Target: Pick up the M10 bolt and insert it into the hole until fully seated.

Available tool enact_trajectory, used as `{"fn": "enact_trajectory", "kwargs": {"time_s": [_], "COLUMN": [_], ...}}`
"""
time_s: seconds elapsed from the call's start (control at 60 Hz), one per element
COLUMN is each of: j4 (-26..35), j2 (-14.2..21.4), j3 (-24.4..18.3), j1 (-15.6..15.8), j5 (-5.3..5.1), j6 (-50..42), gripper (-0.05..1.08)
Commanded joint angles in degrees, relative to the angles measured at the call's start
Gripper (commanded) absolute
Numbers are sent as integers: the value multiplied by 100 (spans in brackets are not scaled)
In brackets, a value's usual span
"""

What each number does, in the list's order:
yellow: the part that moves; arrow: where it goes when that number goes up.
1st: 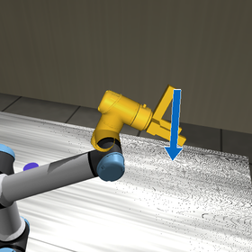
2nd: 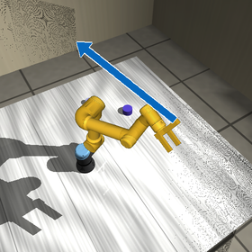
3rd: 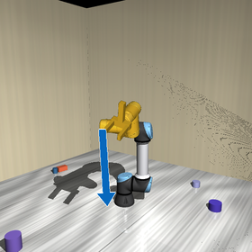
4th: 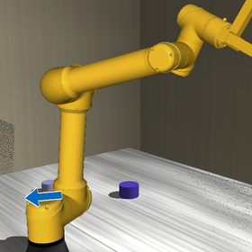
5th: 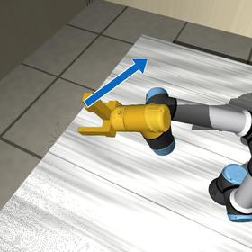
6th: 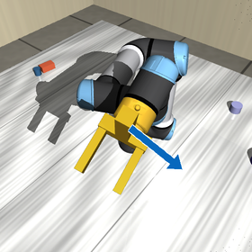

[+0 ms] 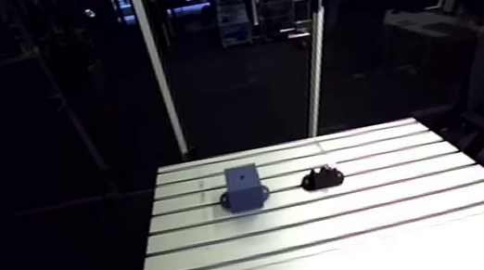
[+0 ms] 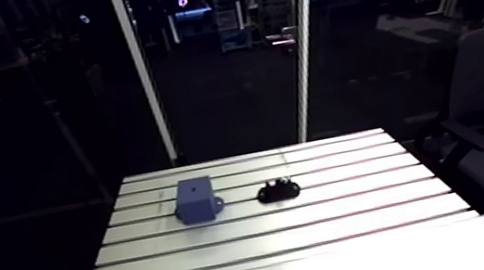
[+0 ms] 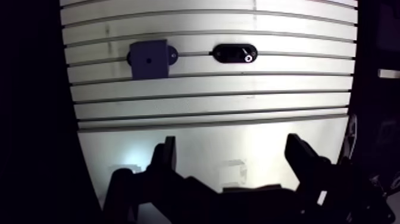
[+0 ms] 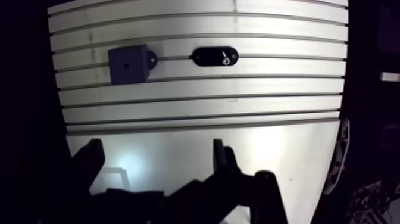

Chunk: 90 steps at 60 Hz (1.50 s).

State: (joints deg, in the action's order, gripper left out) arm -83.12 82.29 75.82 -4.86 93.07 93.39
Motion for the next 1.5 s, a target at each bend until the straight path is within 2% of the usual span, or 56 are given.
{"fn": "enact_trajectory", "kwargs": {"time_s": [0.017, 0.117, 0.4, 0.517, 0.667, 1.05, 1.133, 1.15, 1.167, 1.183, 1.2, 1.217, 1.25, 1.5], "j4": [-13, -89, -523, -726, -839, -1155, -1165, -1166, -1166, -1196, -1196, -1246, -1313, -2080], "j2": [-34, -26, -24, -16, -25, -34, -90, -124, -124, -167, -167, -196, -215, -329], "j3": [143, 199, 440, 606, 748, 1210, 1360, 1413, 1413, 1458, 1458, 1510, 1555, 1987], "j1": [4, -15, -127, -172, -205, -798, -890, -901, -901, -925, -925, -959, -994, -1190], "j5": [109, 93, 145, 103, 101, 85, -4, -64, -64, -133, -133, -195, -235, -268], "j6": [-58, -164, -40, 49, 178, 667, 826, 871, 871, 900, 900, 912, 921, 1228], "gripper": [1, 1, 1, 1, 1, 1, 1, 1, 1, 1, 1, 1, 1, 1]}}
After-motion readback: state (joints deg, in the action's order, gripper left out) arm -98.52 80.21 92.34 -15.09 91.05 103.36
